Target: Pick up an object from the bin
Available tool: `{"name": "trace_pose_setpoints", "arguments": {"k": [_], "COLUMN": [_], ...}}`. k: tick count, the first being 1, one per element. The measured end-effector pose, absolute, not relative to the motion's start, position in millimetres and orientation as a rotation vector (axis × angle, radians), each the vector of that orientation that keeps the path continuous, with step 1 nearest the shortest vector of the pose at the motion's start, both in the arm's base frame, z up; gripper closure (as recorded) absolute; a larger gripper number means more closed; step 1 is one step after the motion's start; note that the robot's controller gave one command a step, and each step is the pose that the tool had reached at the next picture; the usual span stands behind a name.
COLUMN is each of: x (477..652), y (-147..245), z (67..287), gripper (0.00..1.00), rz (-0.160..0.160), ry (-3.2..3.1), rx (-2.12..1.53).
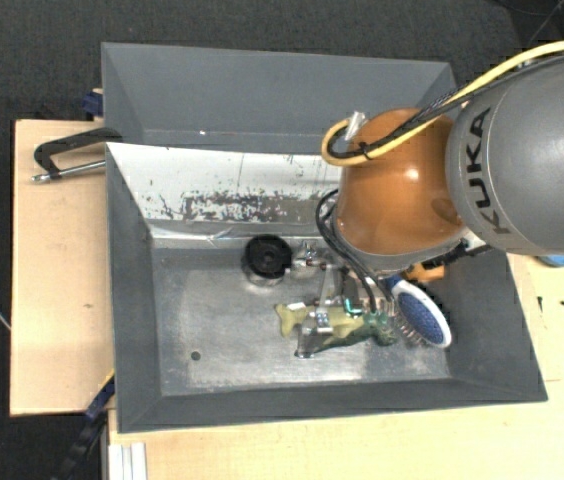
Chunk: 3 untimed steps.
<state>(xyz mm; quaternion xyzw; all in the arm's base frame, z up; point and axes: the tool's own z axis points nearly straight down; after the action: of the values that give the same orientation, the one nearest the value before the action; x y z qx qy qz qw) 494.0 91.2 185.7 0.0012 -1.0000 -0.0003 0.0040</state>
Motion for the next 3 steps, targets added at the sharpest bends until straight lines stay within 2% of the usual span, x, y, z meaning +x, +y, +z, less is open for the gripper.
{"name": "trace_pose_setpoints", "arguments": {"k": [1,3], "x": [522.9,524.7], "y": [1.1,4.3], "z": [70.0,73.4], "gripper": [0.0,0.0], "rz": [-0.005,-0.003], "ry": [-3.143,-3.142], "rx": [0.112,0.113]}}
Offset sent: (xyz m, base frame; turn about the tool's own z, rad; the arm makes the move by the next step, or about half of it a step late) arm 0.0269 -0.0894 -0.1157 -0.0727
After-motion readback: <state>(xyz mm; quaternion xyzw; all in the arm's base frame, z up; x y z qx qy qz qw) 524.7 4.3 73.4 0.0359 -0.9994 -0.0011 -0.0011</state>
